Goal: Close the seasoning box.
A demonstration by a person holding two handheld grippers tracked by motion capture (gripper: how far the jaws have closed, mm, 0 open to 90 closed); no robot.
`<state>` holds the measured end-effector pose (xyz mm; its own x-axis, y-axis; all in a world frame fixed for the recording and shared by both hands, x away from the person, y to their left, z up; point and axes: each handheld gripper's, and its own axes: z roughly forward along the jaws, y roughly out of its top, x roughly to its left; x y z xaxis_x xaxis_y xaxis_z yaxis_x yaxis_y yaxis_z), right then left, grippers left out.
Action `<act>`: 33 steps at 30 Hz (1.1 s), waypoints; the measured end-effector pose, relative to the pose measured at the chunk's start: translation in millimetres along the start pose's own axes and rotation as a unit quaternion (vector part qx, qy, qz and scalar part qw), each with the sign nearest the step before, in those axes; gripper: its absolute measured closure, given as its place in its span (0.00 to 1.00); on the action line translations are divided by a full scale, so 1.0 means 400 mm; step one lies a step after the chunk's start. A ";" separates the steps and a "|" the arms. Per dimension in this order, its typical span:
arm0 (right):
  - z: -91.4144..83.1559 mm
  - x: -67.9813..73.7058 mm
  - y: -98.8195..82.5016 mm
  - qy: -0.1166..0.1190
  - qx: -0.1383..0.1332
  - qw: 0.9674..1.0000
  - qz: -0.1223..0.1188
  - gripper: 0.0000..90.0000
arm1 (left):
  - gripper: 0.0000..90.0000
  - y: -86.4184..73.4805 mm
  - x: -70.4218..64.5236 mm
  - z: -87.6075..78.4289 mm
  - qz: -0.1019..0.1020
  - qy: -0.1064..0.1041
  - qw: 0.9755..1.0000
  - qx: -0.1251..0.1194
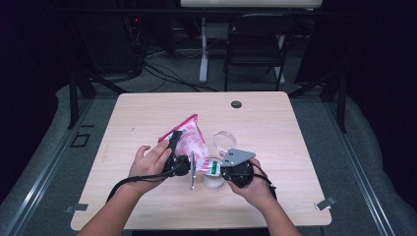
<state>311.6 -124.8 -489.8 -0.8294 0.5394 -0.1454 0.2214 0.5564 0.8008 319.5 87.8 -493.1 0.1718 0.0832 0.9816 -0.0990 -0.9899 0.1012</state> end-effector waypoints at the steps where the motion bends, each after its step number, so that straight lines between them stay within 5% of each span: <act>1: 0.000 0.000 0.000 0.000 0.000 1.000 0.000 1.00 | 0.73 0.000 0.000 0.000 0.000 0.000 1.000 0.000; 33: 0.007 -0.001 -0.005 -0.001 0.001 1.000 0.003 1.00 | 0.73 0.003 0.003 -0.004 0.004 0.003 1.000 0.002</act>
<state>312.8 -124.4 -492.8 -0.8275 0.5432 -0.1417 0.2271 0.5547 0.8004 318.1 87.0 -491.5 0.1651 0.0755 0.9834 -0.0966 -0.9910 0.0923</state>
